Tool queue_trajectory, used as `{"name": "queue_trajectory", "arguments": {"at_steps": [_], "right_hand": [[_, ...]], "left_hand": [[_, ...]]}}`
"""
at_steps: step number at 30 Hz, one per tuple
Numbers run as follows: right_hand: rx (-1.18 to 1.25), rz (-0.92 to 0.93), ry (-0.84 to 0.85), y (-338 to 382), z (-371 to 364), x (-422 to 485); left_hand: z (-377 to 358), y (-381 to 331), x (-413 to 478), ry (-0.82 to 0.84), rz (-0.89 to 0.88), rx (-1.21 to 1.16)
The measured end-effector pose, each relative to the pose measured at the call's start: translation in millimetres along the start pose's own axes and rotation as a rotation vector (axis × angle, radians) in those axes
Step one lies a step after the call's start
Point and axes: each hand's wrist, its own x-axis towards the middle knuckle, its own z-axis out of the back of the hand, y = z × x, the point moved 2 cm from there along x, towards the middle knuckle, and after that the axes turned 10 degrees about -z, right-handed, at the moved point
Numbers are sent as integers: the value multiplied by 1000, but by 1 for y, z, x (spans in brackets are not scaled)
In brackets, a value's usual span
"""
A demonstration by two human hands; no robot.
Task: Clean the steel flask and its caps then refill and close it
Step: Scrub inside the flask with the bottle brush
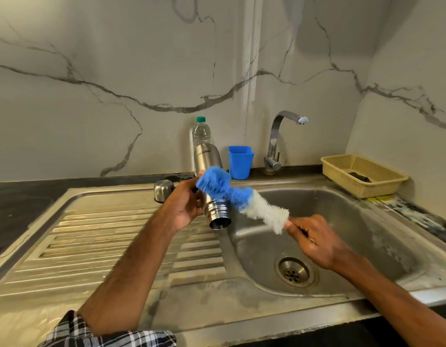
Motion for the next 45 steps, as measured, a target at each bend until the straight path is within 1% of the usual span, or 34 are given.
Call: {"name": "queue_trajectory", "arguments": {"at_steps": [3, 4, 7, 9, 11, 12, 14, 15, 18, 19, 22, 25, 26, 28, 29, 32, 35, 39, 42, 45], "right_hand": [[-23, 108, 41, 3, -4, -4], [-26, 112, 44, 2, -4, -3], [12, 14, -6, 1, 0, -1], [-21, 69, 15, 4, -3, -4], [-74, 133, 49, 4, -6, -6], [-79, 110, 41, 1, -5, -5], [-43, 0, -5, -3, 2, -2], [-26, -11, -10, -4, 4, -1], [-62, 100, 41, 0, 0, -5], [-81, 106, 46, -1, -1, -5], [-37, -10, -14, -5, 4, -2], [-25, 42, 14, -2, 4, -4], [-32, 37, 15, -2, 4, -3], [-7, -50, -22, -5, 7, -1], [10, -65, -30, -7, 8, 0], [-13, -5, 25, -6, 6, -2], [1, -98, -33, -8, 10, 0], [-4, -73, 5, -7, 6, 1], [16, -139, -37, -13, 8, 3], [-9, -105, 4, -7, 7, 2]], "left_hand": [[1, -3, -1, -11, 26, 63], [0, -3, -1, 2, 34, 71], [-2, 0, -1, 6, 19, 3], [-1, 0, -3, -3, 12, 26], [0, 1, -2, 19, 46, 103], [0, 0, -2, 26, 47, 120], [-4, 0, -3, 23, 33, 77], [-3, 2, -3, 9, 30, 53], [-7, 2, -5, 41, 47, 75], [-7, 3, -4, 36, 60, 85], [-5, 7, -1, 8, 48, 57], [-8, 9, -3, 0, 51, 12], [-9, 9, -2, 7, 56, 13], [-9, 11, -2, 21, 75, 32], [-10, 13, -2, 28, 92, 39], [-11, 16, -3, 16, 88, 7], [-13, 17, -3, 19, 106, 48], [-16, 19, -2, 12, 107, 49], [-16, 21, -1, 54, 112, 50], [-16, 22, 1, 49, 107, 59]]}}
